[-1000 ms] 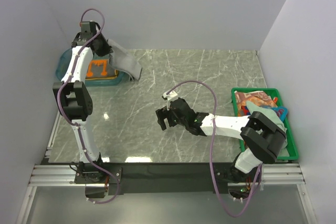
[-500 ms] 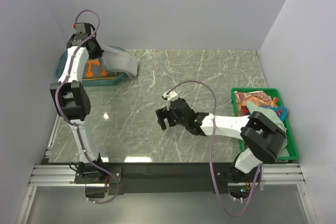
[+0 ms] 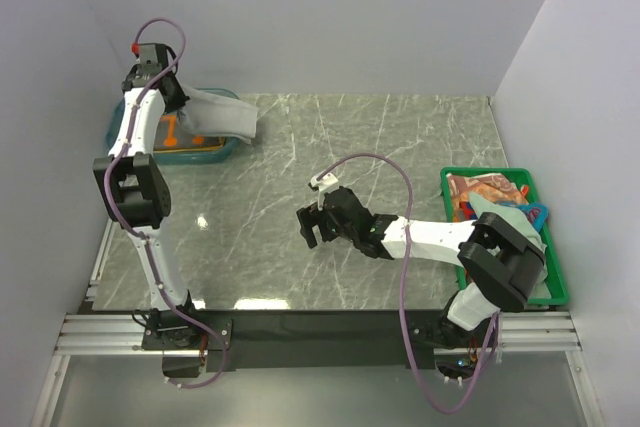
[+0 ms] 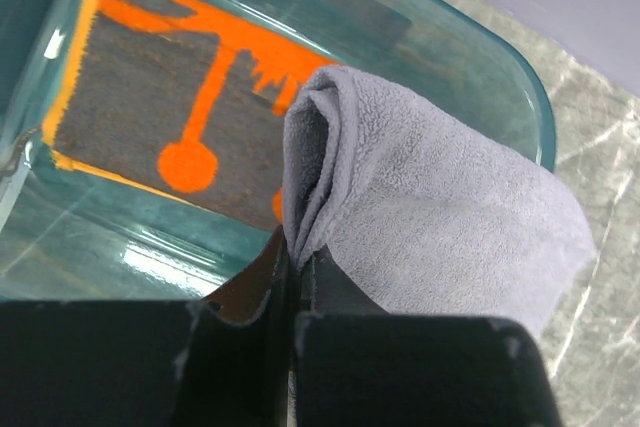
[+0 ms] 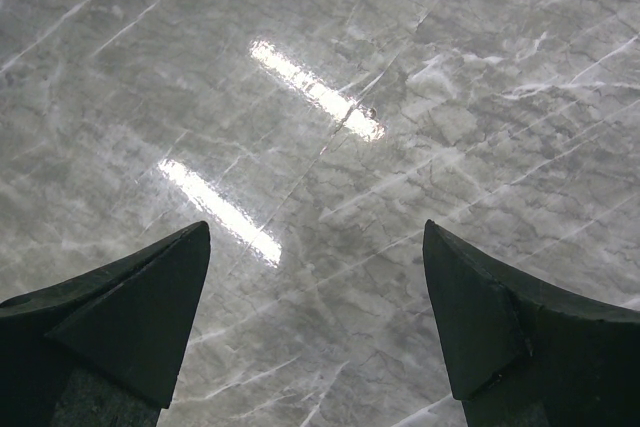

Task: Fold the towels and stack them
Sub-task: Neatly place the folded towel into the bin

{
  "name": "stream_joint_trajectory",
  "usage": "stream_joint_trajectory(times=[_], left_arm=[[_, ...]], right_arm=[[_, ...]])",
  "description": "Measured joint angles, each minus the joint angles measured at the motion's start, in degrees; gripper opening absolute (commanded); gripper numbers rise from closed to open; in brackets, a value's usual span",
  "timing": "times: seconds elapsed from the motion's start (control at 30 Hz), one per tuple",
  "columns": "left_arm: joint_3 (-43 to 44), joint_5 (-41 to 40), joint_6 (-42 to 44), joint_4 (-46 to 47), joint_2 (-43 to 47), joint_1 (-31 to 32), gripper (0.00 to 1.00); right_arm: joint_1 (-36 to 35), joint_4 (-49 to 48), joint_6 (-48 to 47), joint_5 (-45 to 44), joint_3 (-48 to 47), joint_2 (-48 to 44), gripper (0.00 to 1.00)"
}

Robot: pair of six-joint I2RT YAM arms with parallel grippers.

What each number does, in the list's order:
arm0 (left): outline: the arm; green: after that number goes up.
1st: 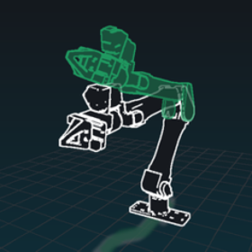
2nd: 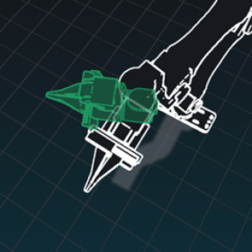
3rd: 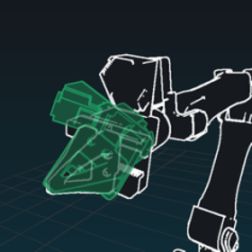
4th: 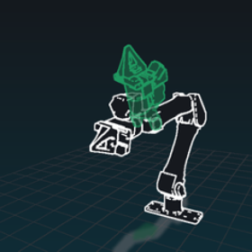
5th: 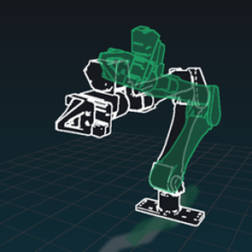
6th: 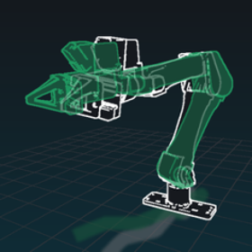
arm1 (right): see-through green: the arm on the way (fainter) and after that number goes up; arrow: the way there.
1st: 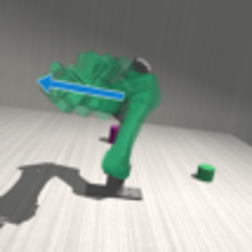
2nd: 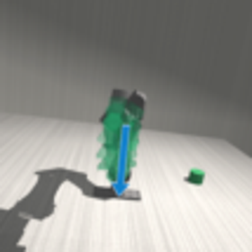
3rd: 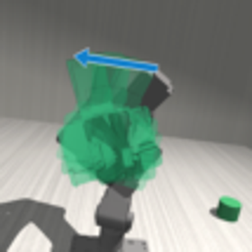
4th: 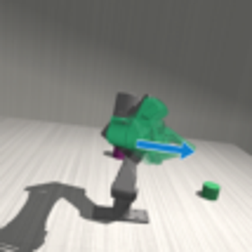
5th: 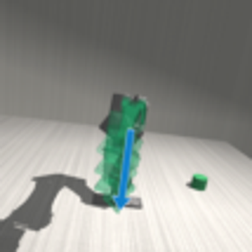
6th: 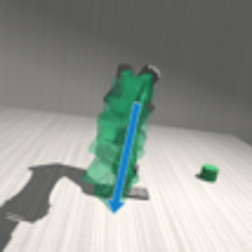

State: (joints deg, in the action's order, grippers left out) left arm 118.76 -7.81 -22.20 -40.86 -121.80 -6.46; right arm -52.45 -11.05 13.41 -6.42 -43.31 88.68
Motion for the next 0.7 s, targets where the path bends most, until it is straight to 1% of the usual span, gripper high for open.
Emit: stream_joint_trajectory(times=[0.27, 0.47, 0.7], left_arm=[[-3.1, 0.0, -2.7, 2.8, 0.0, -2.5, 0.01], [-3.2, 0.0, -3.8, 4.9, -0.1, -3.4, 0.01], [-3.0, -1.1, -3.7, 5.4, -3.5, -4.2, 0.01]], right_arm=[[0.0, 0.0, -0.1, 0.0, 0.0, 0.4, 0.93], [0.0, 0.0, -0.1, 0.0, 0.0, 0.5, 0.93], [0.0, 0.0, -0.2, 0.2, -0.3, 0.5, 0.92]])
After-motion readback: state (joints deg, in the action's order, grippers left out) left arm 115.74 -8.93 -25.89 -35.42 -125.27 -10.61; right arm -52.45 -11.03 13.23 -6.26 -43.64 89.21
